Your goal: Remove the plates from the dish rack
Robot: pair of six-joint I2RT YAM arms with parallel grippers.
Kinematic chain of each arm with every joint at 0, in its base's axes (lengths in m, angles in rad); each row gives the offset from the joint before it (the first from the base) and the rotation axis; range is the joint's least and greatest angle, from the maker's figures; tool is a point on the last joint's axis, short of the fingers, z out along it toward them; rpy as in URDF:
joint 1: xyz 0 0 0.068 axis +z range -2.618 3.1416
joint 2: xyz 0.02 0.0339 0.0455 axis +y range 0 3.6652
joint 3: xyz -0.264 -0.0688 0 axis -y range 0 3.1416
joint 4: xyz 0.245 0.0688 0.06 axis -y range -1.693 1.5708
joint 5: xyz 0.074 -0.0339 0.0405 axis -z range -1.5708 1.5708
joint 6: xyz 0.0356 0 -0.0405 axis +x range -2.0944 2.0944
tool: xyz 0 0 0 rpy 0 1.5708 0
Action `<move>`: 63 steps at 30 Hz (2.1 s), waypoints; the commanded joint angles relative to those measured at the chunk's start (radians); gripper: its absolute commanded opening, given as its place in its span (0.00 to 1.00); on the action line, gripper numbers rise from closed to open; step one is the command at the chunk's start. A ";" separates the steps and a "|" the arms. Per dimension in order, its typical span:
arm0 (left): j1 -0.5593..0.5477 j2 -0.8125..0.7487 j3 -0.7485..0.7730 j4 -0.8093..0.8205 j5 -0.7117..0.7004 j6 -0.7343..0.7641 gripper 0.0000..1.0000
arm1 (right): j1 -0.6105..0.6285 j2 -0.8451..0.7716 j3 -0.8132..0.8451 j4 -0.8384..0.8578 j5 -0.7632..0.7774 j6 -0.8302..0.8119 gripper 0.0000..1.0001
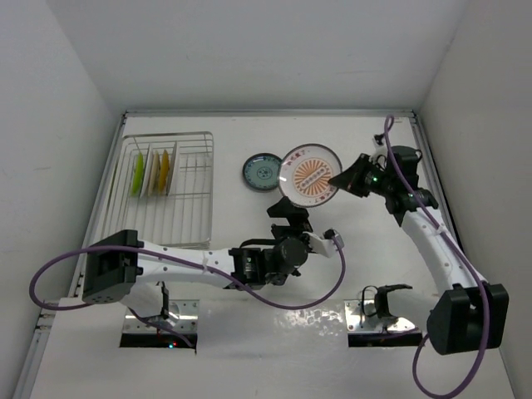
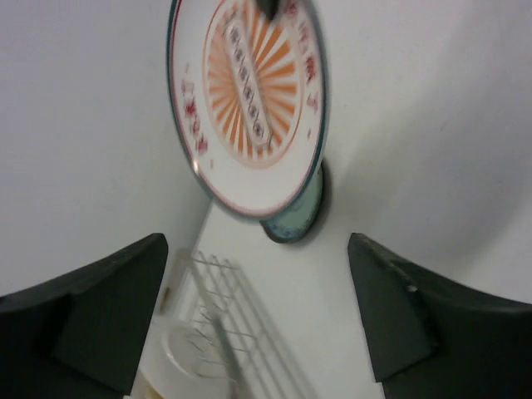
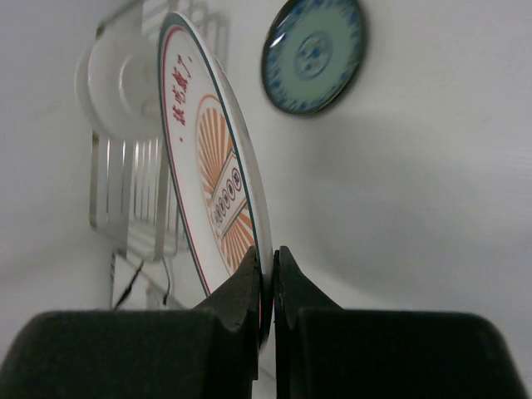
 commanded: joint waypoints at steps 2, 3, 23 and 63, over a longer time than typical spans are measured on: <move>-0.002 -0.006 0.051 -0.049 -0.074 -0.132 1.00 | -0.087 -0.030 -0.094 0.198 0.090 0.130 0.00; -0.002 0.005 0.069 -0.090 -0.100 -0.219 1.00 | -0.118 -0.022 -0.109 0.215 0.112 0.156 0.00; 0.601 -0.257 0.461 -0.918 0.016 -1.208 1.00 | -0.245 0.646 -0.071 0.535 0.216 0.158 0.00; 1.360 0.116 0.485 -0.867 0.860 -1.044 0.29 | 0.034 -0.096 -0.390 0.064 0.434 -0.124 0.97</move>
